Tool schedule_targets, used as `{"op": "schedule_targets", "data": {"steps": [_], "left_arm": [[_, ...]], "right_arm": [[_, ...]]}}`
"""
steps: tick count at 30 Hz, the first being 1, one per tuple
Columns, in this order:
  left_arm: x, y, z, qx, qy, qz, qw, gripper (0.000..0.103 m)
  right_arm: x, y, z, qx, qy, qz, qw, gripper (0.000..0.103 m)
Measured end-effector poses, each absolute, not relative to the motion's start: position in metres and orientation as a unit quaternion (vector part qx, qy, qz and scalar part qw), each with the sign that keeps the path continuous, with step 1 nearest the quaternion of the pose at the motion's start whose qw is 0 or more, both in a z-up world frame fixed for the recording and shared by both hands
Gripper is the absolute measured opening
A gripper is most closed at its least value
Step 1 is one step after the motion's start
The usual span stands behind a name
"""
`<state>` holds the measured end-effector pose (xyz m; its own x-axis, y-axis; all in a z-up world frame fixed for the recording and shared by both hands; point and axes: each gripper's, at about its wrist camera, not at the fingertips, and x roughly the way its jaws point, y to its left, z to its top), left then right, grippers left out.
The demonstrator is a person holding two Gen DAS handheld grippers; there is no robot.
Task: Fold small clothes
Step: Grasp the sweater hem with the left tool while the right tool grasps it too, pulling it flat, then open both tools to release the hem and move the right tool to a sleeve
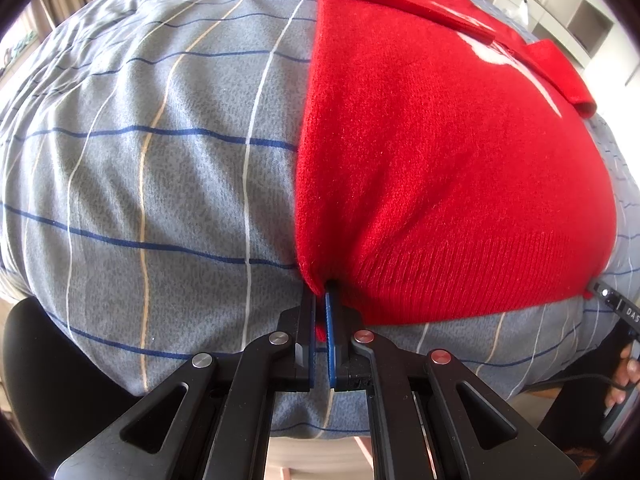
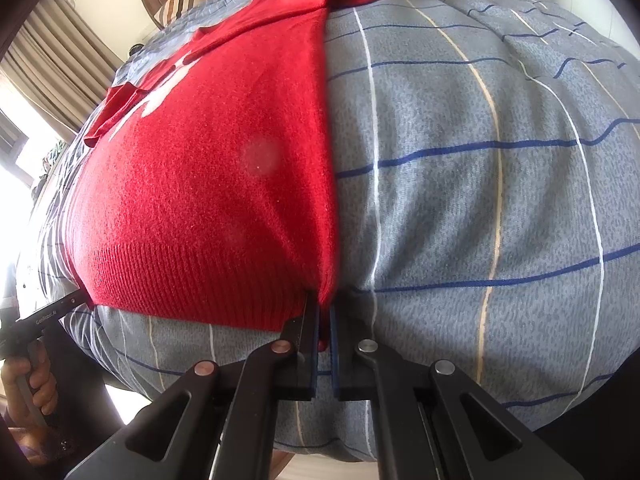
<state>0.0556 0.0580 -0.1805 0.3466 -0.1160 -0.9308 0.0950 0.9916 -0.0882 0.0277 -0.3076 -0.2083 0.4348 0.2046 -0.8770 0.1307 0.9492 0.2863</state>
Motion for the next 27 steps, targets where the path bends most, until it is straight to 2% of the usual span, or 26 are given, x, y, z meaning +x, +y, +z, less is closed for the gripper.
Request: {"op": "schedule_targets", "data": {"steps": [15,16,17,18,19,20,22,24,27], "left_arm": [[0.052,0.053,-0.176,0.007,0.567,-0.056,0.822,0.006],[0.05,0.051,-0.174,0.015,0.567,-0.054,0.822,0.011],[0.047,0.05,-0.171,0.024,0.568,-0.051,0.821,0.024],[0.042,0.05,-0.166,0.033,0.57,-0.047,0.82,0.036],[0.037,0.051,-0.161,0.039,0.572,-0.043,0.818,0.062],[0.031,0.053,-0.154,0.042,0.569,-0.042,0.821,0.069],[0.019,0.062,-0.137,0.045,0.554,-0.041,0.831,0.07],[0.013,0.074,-0.12,0.043,0.533,-0.028,0.844,0.071],[0.019,0.092,-0.099,0.018,0.503,-0.005,0.864,0.071]], "right_arm": [[0.028,-0.306,-0.208,0.158,0.533,0.023,0.831,0.005],[0.027,-0.306,-0.207,0.161,0.536,0.028,0.828,0.008],[0.026,-0.308,-0.205,0.165,0.542,0.036,0.823,0.014],[0.023,-0.311,-0.202,0.168,0.552,0.044,0.816,0.026],[0.019,-0.315,-0.2,0.167,0.565,0.051,0.806,0.031],[0.015,-0.319,-0.195,0.163,0.575,0.057,0.799,0.038],[0.008,-0.327,-0.176,0.125,0.583,0.047,0.802,0.045],[0.011,-0.333,-0.148,0.04,0.573,0.007,0.819,0.058],[0.042,-0.326,-0.098,-0.056,0.516,-0.009,0.855,0.061]]}}
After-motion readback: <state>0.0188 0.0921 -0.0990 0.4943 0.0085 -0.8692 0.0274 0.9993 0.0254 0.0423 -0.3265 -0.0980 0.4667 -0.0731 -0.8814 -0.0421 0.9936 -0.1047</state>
